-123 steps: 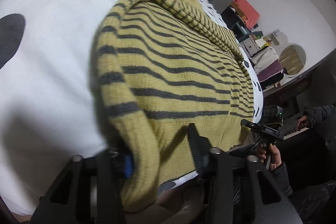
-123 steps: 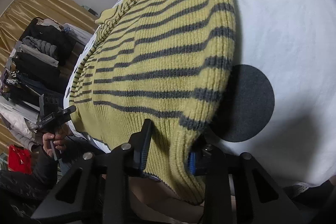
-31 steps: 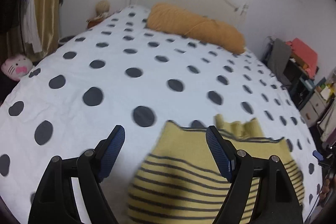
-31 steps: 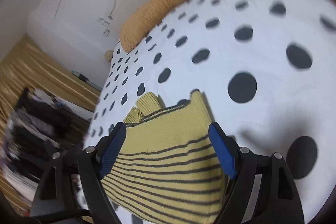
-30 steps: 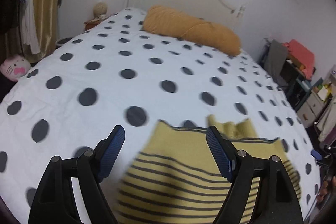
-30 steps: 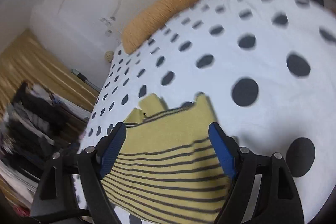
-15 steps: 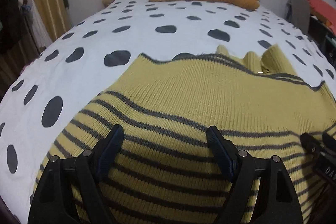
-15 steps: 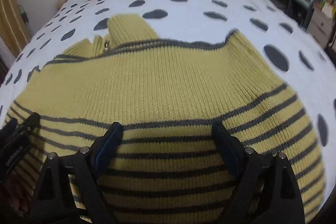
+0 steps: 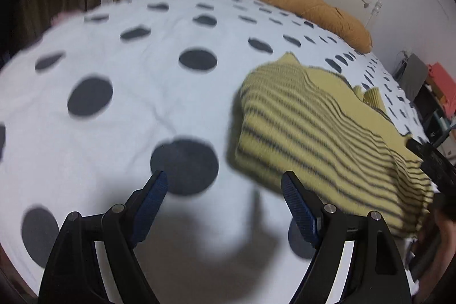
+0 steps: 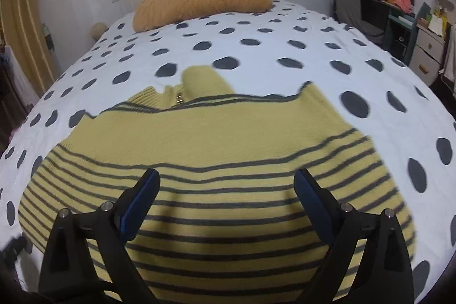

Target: Fold large clothes

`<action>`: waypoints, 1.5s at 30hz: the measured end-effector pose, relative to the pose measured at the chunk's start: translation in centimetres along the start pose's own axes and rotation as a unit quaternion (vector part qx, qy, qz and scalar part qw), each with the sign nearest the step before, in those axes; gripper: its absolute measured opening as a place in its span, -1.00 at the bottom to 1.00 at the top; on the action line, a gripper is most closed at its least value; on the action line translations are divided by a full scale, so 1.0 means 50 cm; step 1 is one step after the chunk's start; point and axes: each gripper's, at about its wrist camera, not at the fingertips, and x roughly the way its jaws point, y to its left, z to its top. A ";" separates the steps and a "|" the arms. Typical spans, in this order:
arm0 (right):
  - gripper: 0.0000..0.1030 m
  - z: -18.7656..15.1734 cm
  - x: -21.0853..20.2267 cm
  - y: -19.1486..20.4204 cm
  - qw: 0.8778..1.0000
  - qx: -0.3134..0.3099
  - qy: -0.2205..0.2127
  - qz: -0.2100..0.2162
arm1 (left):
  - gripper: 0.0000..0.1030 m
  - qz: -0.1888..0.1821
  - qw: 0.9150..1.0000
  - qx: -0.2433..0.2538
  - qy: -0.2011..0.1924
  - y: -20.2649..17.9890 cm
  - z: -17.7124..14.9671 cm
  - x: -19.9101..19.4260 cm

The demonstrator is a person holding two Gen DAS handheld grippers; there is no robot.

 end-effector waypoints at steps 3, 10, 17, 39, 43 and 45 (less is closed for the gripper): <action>0.85 -0.002 0.002 0.053 1.000 -0.025 0.000 0.005 | 0.59 -0.061 0.997 -0.001 0.043 -0.009 -0.021 0.026; 0.85 0.005 -0.045 0.059 0.999 -0.039 -0.017 0.004 | 0.76 -0.238 0.967 -0.047 0.082 -0.030 -0.037 0.061; 0.85 0.018 -0.066 0.029 0.999 -0.023 -0.021 0.006 | 0.83 -0.281 0.940 -0.190 0.036 0.023 -0.005 0.098; 0.92 -0.028 0.063 0.040 0.975 -0.106 -0.005 -0.194 | 0.21 -0.301 0.920 -0.252 -0.010 0.029 0.099 0.152; 0.93 -0.017 0.031 -0.006 0.983 -0.060 -0.026 -0.171 | -0.02 -0.292 0.924 -0.247 -0.010 0.028 0.100 0.152; 0.93 -0.016 0.051 -0.001 0.987 -0.065 -0.012 -0.150 | -0.04 -0.293 0.923 -0.248 -0.011 0.026 0.104 0.153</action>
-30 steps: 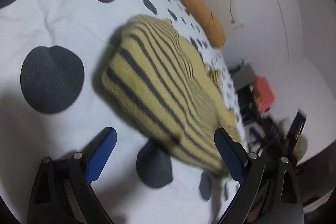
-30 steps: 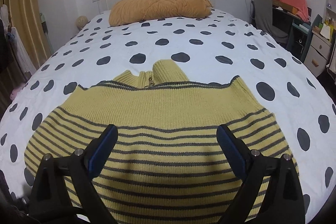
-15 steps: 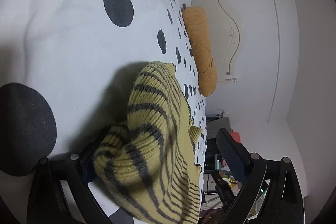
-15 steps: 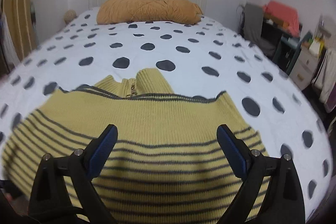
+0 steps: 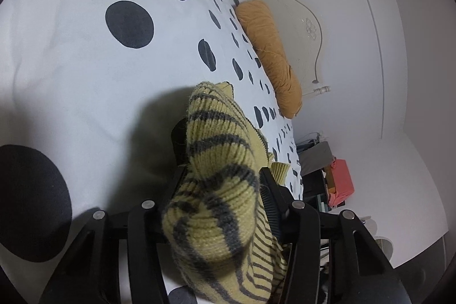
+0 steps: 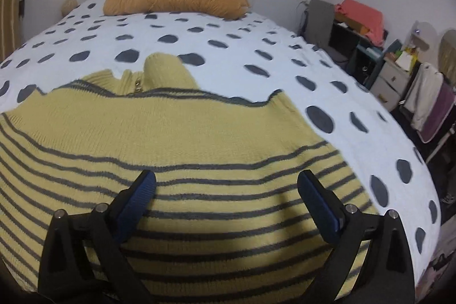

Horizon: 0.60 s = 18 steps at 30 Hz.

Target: Fold large clothes

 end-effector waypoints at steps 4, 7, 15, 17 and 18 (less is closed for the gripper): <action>0.94 -0.016 0.034 0.049 0.998 -0.051 0.025 -0.009 | 0.22 0.030 0.999 -0.033 0.010 0.025 -0.009 0.004; 0.95 -0.014 0.016 0.026 1.000 -0.023 0.013 -0.001 | 0.58 0.016 0.999 -0.038 0.005 0.042 -0.018 0.006; 0.95 -0.018 0.026 0.028 0.999 -0.025 0.022 0.001 | -0.19 0.006 0.999 -0.021 0.029 0.014 0.012 0.037; 0.95 -0.018 0.026 0.027 0.999 -0.024 0.022 0.002 | -0.28 0.006 0.999 -0.026 0.029 0.023 0.012 0.033; 0.95 -0.018 0.026 0.027 0.999 -0.024 0.021 0.001 | -0.32 0.013 0.999 -0.020 0.029 0.024 0.012 0.032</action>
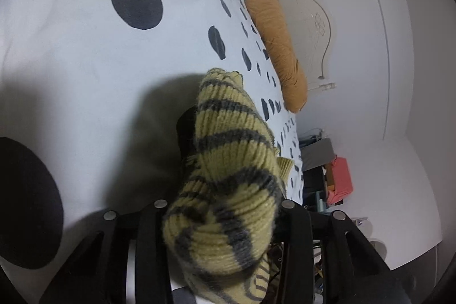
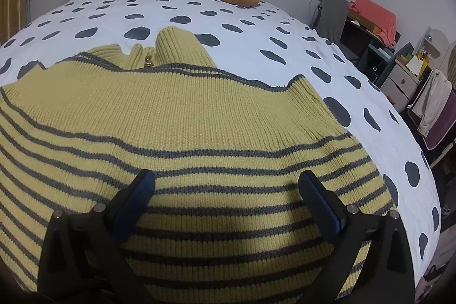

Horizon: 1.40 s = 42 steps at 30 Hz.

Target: Fold large clothes

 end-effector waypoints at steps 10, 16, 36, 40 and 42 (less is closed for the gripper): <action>0.95 0.013 -0.014 -0.010 1.000 0.012 -0.008 0.017 | -0.43 0.086 0.984 0.149 -0.049 -0.136 -0.038 -0.018; 0.98 0.018 0.042 0.054 0.998 -0.053 0.027 -0.013 | -0.43 0.098 0.971 0.208 -0.067 -0.197 -0.076 -0.026; 0.99 0.002 -0.025 -0.226 0.986 0.133 0.015 0.095 | -0.43 0.192 0.865 0.452 -0.105 -0.421 -0.308 0.043; 0.99 0.006 -0.046 -0.267 0.994 0.098 -0.006 0.041 | -0.43 0.189 0.856 0.472 -0.096 -0.451 -0.363 0.084; 0.99 0.001 -0.045 -0.287 0.995 0.092 -0.005 0.033 | -0.43 0.183 0.852 0.483 -0.087 -0.459 -0.393 0.100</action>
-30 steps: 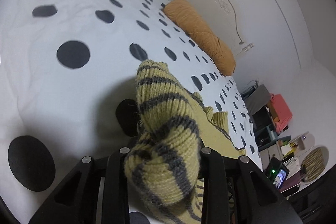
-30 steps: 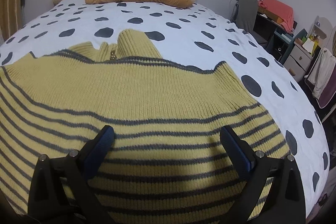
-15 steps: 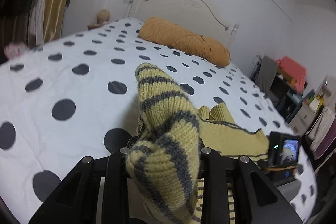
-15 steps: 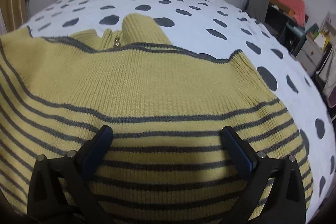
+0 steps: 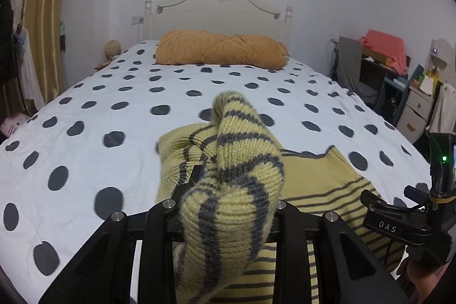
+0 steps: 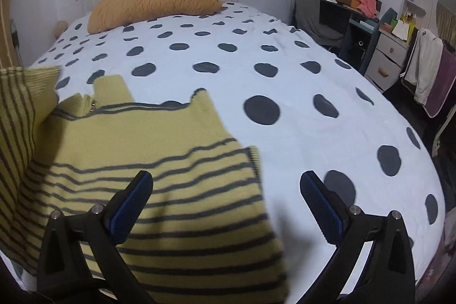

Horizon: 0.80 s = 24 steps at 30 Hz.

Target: Fold large clothes

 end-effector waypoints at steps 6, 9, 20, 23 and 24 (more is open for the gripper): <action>0.99 -0.016 0.003 -0.076 1.000 0.024 0.013 0.013 | -0.43 -0.019 0.999 0.029 -0.009 -0.101 -0.018 0.019; 0.99 -0.035 0.023 -0.097 0.999 0.034 0.032 0.022 | -0.43 -0.030 0.999 0.037 0.011 -0.132 -0.042 0.049; 0.99 -0.038 0.021 -0.101 0.998 0.035 0.032 0.036 | 0.67 0.057 0.996 0.058 0.026 -0.102 -0.077 0.048; 0.99 -0.038 0.018 -0.102 0.998 0.037 0.030 0.039 | 0.82 0.082 0.989 0.118 0.041 -0.113 -0.093 0.053; 0.99 -0.038 0.017 -0.103 0.998 0.038 0.030 0.039 | 0.82 0.074 0.988 0.125 0.046 -0.113 -0.099 0.057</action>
